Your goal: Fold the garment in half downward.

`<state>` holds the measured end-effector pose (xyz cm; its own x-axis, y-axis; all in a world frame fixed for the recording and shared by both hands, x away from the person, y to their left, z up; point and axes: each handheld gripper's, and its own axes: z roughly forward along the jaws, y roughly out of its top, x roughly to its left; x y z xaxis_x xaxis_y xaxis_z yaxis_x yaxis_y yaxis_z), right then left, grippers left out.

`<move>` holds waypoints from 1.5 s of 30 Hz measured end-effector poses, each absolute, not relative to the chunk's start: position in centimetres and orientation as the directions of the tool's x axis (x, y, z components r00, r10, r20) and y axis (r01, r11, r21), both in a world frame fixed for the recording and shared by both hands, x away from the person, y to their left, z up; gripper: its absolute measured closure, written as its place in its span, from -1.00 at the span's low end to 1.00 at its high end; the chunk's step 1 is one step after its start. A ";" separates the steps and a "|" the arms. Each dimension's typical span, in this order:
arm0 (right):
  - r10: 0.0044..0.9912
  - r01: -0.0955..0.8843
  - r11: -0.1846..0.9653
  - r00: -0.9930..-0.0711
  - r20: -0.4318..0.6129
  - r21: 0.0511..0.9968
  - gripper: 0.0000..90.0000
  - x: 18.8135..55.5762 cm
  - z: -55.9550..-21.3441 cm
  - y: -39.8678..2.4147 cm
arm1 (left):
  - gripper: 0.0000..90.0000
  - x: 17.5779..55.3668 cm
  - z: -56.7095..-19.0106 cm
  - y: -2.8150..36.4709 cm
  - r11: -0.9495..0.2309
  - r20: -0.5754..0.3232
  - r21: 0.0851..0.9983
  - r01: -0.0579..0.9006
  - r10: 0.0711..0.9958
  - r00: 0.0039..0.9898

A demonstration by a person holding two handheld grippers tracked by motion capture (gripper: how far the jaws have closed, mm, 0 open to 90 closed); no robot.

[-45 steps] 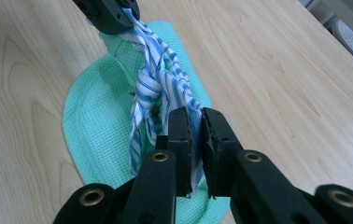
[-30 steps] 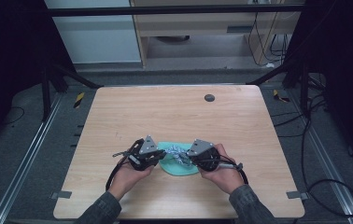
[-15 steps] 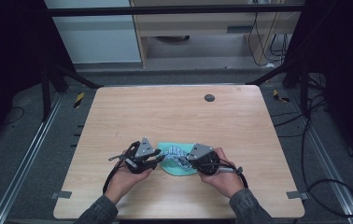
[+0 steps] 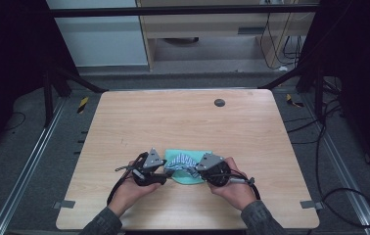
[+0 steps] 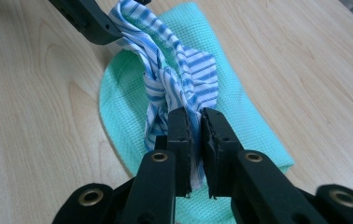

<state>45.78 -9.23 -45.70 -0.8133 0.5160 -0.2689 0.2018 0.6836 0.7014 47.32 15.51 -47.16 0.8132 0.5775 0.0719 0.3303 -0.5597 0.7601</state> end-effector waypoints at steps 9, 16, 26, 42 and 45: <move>0.523 0.222 0.679 -0.815 -0.250 0.700 0.80 45.4 -46.3 -9.5 | 0.56 47.0 -47.6 15.4 -0.577 0.085 0.751 0.322 0.568 0.819; 0.509 0.221 0.686 -0.827 -0.240 0.693 0.88 44.9 -46.7 -9.6 | 0.82 46.4 -48.1 15.5 -0.620 0.119 0.729 0.292 0.534 0.837; 0.477 0.218 0.717 -0.846 -0.237 0.662 0.91 44.4 -47.7 -9.3 | 0.87 46.2 -48.7 15.8 -0.661 0.132 0.697 0.277 0.497 0.857; 0.500 0.259 0.699 -0.844 -0.195 0.667 0.57 43.4 -48.1 -9.9 | 0.38 45.1 -48.7 16.5 -0.624 0.106 0.716 0.313 0.541 0.834; 0.512 0.276 0.691 -0.839 -0.183 0.669 0.39 43.1 -47.9 -10.3 | 0.20 44.6 -48.2 17.3 -0.590 0.080 0.736 0.332 0.562 0.823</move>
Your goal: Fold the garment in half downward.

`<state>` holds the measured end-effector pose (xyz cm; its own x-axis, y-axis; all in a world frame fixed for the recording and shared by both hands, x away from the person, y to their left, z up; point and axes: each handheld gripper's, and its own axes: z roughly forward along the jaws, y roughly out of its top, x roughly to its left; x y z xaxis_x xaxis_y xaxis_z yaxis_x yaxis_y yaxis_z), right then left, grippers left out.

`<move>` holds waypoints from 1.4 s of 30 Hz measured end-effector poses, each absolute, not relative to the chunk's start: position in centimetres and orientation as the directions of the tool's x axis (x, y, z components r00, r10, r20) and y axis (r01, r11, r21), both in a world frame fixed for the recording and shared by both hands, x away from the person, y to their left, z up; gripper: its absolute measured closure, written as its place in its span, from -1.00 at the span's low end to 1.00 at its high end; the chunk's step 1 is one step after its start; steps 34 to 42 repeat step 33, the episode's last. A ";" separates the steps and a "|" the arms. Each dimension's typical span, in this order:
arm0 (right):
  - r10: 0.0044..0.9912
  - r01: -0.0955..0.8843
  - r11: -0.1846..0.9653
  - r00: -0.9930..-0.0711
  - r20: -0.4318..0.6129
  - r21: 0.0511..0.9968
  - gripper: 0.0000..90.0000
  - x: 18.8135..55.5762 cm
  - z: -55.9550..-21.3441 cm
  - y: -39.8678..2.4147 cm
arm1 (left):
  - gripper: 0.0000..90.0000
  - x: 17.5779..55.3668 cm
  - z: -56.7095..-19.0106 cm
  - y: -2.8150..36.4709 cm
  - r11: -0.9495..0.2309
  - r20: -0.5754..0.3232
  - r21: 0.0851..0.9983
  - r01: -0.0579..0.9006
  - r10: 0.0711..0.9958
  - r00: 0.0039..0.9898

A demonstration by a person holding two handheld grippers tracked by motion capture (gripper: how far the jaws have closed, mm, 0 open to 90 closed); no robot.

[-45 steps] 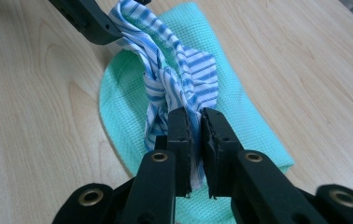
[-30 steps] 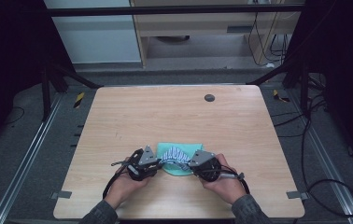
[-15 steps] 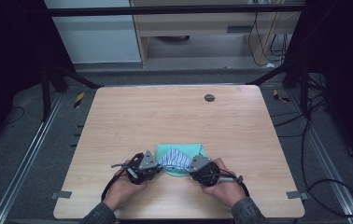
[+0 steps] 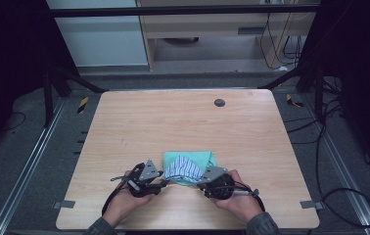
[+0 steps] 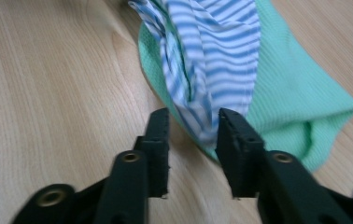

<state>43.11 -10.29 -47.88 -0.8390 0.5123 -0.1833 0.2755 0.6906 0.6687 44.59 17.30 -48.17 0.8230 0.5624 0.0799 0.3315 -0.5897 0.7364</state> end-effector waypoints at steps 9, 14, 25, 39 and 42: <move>0.600 0.347 0.630 -0.785 -0.153 0.694 -0.30 42.3 -48.0 -12.6 | -0.56 44.9 -47.5 19.4 -0.541 0.042 0.743 0.395 0.627 0.778; 0.696 0.417 0.552 -0.707 -0.124 0.722 -0.58 42.9 -48.3 -14.7 | -0.76 46.2 -47.8 21.7 -0.492 0.028 0.741 0.457 0.703 0.711; 0.917 0.621 0.301 -0.398 -0.040 0.724 -0.89 46.7 -50.9 -19.9 | -0.82 49.4 -50.0 25.9 -0.367 0.000 0.733 0.572 0.842 0.540; 0.943 0.651 0.231 -0.333 -0.001 0.724 -1.00 48.2 -51.3 -20.0 | -0.93 50.7 -50.8 25.7 -0.383 0.025 0.718 0.581 0.849 0.529; 0.943 0.651 0.231 -0.333 -0.001 0.724 -1.00 48.2 -51.3 -20.0 | -0.93 50.7 -50.8 25.7 -0.383 0.025 0.718 0.581 0.849 0.529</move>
